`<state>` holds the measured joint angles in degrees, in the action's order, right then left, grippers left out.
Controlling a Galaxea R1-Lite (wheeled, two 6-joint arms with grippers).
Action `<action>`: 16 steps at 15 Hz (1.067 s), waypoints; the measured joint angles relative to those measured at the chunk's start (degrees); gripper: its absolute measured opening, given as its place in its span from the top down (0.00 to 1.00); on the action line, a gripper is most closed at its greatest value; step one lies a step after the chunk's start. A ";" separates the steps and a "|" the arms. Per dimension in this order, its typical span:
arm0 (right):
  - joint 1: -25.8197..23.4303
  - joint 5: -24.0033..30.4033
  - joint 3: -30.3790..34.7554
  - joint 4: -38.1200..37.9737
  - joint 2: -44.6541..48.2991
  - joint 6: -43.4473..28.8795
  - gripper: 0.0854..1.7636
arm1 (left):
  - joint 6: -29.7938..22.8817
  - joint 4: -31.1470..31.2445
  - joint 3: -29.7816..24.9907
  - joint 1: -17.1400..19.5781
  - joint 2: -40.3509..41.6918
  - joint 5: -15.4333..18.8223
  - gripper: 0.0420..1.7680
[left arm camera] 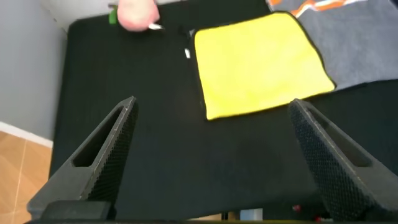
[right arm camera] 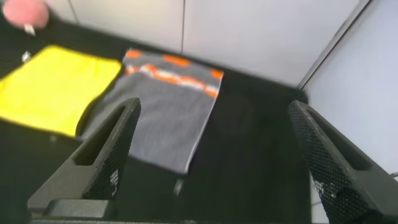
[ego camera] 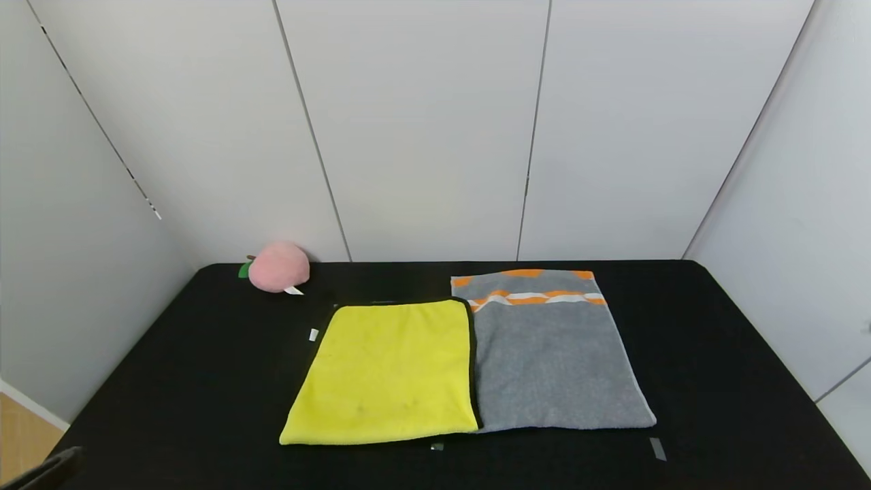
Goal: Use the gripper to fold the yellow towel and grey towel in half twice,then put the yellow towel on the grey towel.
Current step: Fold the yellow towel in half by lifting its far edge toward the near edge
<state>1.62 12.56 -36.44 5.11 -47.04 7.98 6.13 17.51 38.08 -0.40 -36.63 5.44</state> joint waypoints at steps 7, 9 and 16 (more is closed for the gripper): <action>0.99 0.00 -10.41 -17.04 -6.36 0.00 0.03 | 0.90 8.13 7.42 -4.56 -6.85 0.04 0.03; 2.29 0.00 -14.93 -23.44 -8.66 0.02 0.03 | 0.98 12.50 10.29 -6.70 -8.81 -0.02 0.03; 12.43 -4.86 -20.92 -27.64 -18.69 -0.55 0.03 | 5.25 21.27 17.35 -11.97 -17.47 -0.55 0.03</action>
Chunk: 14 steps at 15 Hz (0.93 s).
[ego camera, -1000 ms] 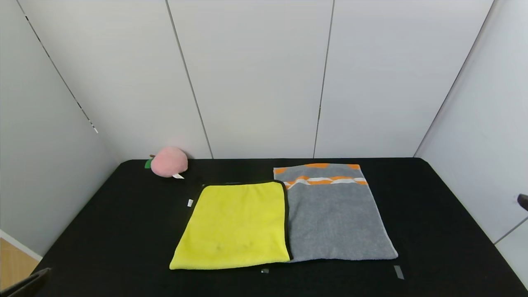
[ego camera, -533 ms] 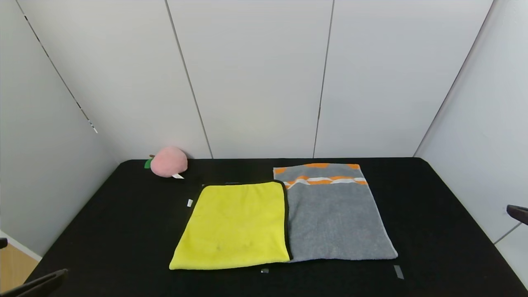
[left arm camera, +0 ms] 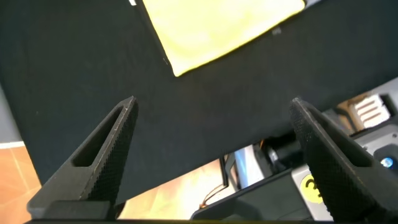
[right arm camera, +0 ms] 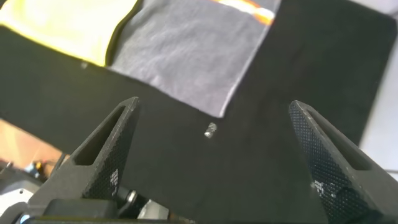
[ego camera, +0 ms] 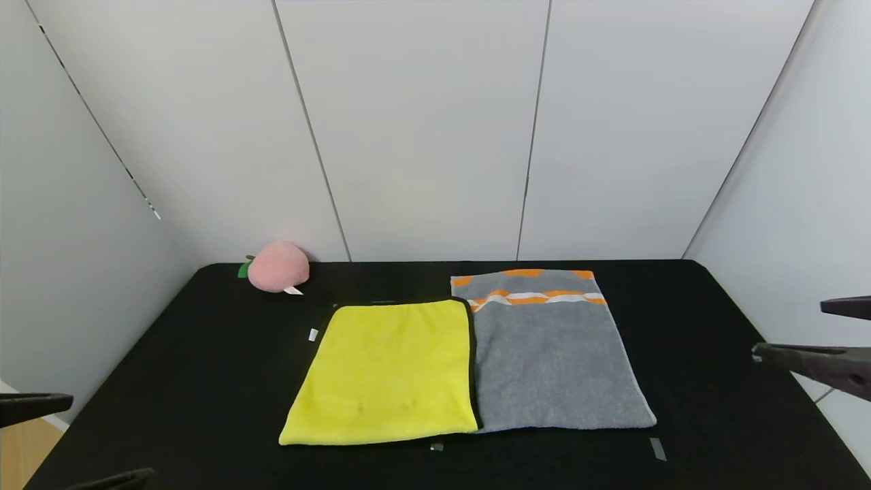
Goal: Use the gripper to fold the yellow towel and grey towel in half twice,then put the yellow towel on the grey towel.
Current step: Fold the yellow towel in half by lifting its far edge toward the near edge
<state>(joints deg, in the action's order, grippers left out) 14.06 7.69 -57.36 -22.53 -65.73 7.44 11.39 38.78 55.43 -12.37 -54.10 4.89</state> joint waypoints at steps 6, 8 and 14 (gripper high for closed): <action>11.79 -5.89 -0.44 2.63 -8.96 -0.68 0.03 | 6.12 0.11 0.52 -0.27 -9.16 -0.40 0.03; 13.69 -5.95 -1.05 3.23 -12.08 -0.68 0.03 | 6.29 -0.05 0.55 -0.27 -12.15 -0.44 0.03; 18.27 -5.95 -2.40 8.22 -20.52 -2.62 0.03 | 6.60 -0.84 1.57 -0.22 -20.24 -1.39 0.03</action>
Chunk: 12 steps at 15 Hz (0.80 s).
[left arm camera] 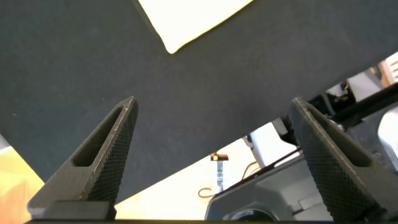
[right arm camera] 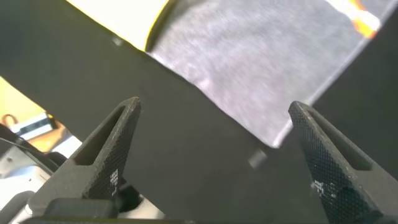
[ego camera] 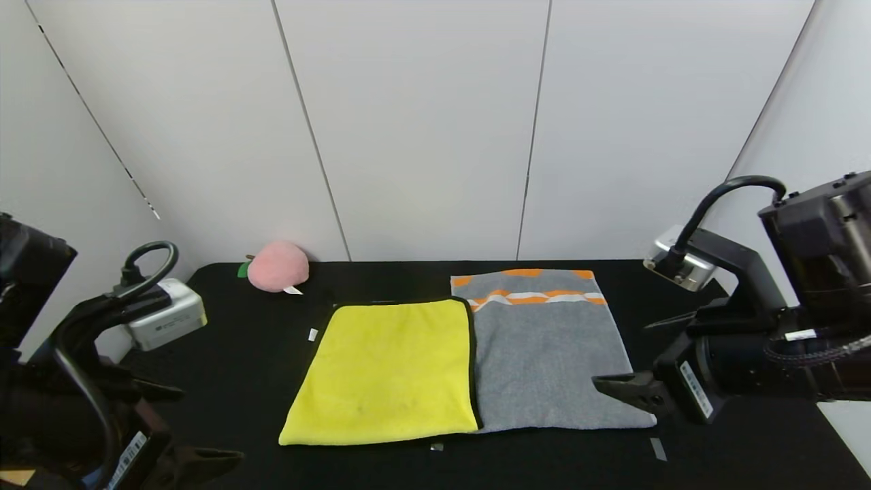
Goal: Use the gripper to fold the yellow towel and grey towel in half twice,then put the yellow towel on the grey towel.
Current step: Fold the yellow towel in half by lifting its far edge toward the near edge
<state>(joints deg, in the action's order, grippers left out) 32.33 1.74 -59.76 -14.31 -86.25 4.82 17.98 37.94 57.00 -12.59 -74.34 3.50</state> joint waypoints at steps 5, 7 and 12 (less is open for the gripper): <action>2.51 0.00 -2.84 0.46 -6.12 -0.52 0.03 | -0.06 -2.55 1.73 0.17 -5.38 -2.13 0.03; 3.30 0.00 -4.38 0.46 -8.55 -0.50 0.03 | -0.33 -3.86 2.65 0.59 -6.97 -2.28 0.03; 4.96 -2.10 -7.74 0.52 -14.19 -1.48 0.03 | -0.04 -4.22 5.42 3.78 -11.30 -2.16 0.03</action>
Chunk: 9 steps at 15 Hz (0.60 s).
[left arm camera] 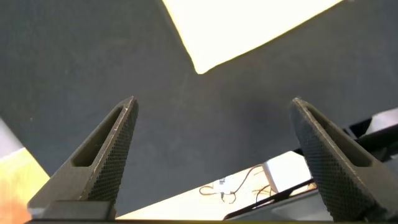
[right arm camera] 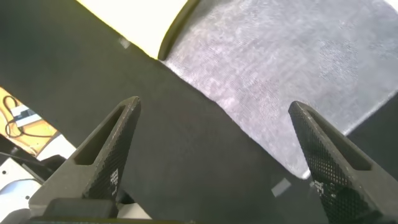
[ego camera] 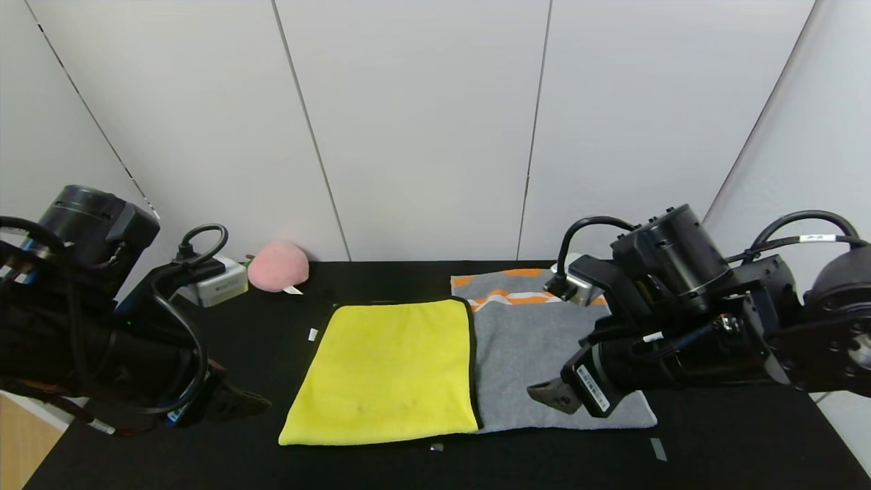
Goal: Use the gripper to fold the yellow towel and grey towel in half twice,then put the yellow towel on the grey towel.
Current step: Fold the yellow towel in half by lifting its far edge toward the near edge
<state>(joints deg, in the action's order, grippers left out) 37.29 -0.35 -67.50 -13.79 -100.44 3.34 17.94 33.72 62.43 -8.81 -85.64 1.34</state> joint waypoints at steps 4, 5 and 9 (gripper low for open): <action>1.76 -0.38 -2.71 0.00 -4.00 -0.22 0.03 | 1.57 0.55 1.66 0.94 -3.85 -0.09 0.03; 2.39 -1.23 -3.58 -0.02 -5.05 -0.55 0.03 | 2.15 0.55 1.71 0.96 -4.82 -0.30 0.03; 4.24 -3.08 -5.85 -0.17 -8.17 -1.76 0.03 | 3.69 0.30 0.05 1.05 -8.66 -1.69 0.03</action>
<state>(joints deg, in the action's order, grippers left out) 41.53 -3.44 -73.35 -13.96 -108.61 1.58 21.64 34.02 62.48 -7.77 -94.29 -0.35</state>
